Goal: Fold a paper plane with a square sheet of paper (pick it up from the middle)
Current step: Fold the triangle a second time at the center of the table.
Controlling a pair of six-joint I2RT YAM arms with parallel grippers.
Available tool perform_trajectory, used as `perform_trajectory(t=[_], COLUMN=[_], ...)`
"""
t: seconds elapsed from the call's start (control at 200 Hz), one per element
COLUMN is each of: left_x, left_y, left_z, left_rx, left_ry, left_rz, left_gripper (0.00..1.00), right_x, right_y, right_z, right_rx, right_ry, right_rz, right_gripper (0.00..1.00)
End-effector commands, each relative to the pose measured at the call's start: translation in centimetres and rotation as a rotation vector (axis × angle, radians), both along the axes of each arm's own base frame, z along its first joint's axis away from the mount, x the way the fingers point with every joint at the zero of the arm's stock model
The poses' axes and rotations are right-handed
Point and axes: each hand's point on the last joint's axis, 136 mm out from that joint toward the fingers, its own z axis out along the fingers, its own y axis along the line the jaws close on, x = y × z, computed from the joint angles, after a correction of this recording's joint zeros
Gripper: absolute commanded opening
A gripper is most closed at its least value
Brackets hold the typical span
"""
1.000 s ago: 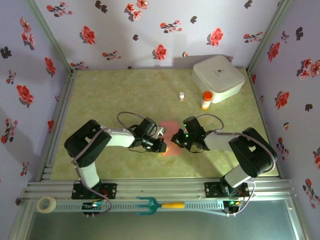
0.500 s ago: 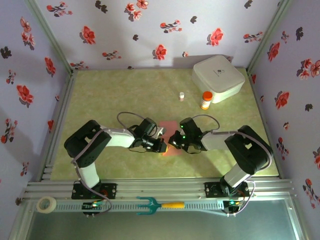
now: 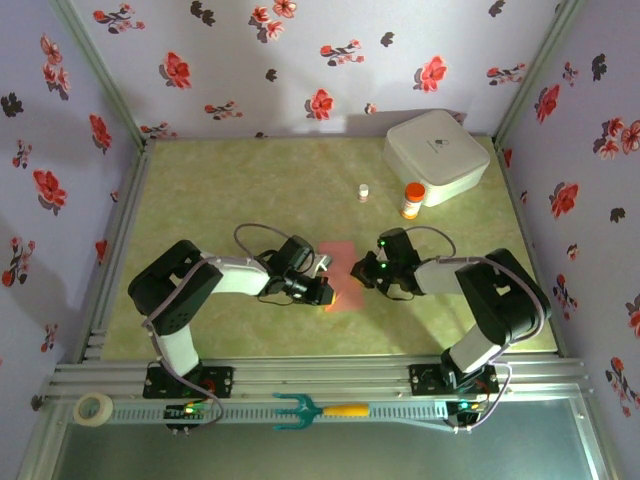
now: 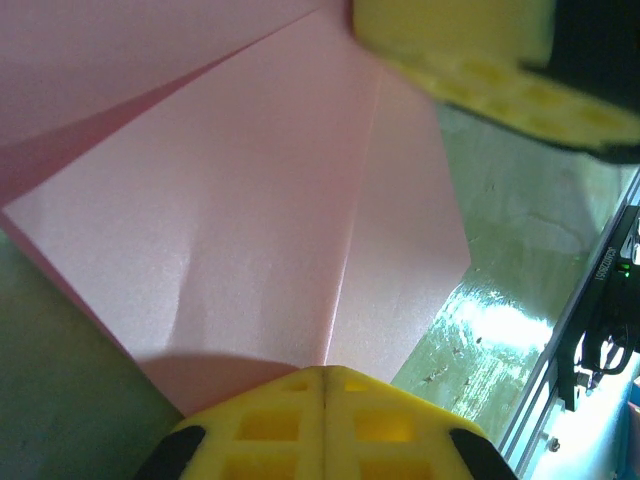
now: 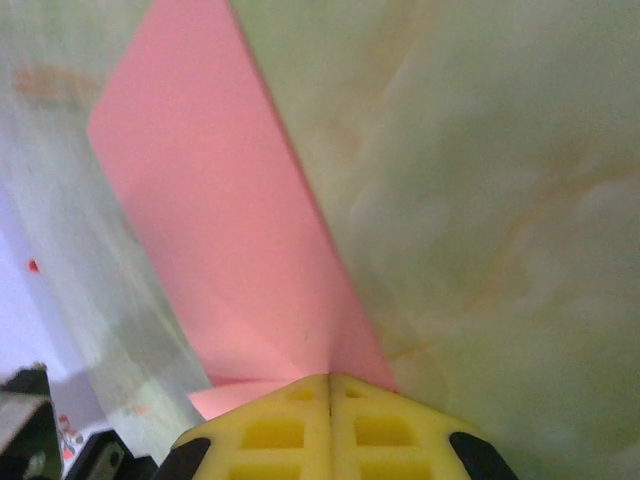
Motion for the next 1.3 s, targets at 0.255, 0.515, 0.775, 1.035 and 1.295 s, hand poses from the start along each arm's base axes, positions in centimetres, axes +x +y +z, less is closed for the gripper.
perform_trajectory(t=[0.255,0.515,0.775,1.035,1.295], left_x=[-1.6,-1.5,-1.2,0.3,2.0], left_y=[2.7,2.5,2.0,0.0,-2.7], left_z=[-4.1,-3.8,-2.7,2.1,3.5], left_rx=[0.162,0.153,0.123,0.033,-0.032], left_ry=[0.036,0.03,0.017,-0.056,-0.056], left_rz=[0.002,0.001,-0.001,-0.005,-0.01], left_gripper=[0.0,0.0,0.0,0.0,0.0], right_x=[1.4,-0.4,-1.7,-2.4,-2.5], right_y=[-1.5,1.8,0.4,-0.7,-0.7], right_z=[2.9,3.0,-1.0,-2.6,-2.7], right_rx=[-0.034,-0.006,-0.103,-0.133,-0.129], right_ry=[-0.073,-0.073,0.005,0.056,0.061], right_rz=[-0.05,0.046,0.03,0.017,0.017], right_gripper=[0.03,0.03,0.0,0.0,0.0])
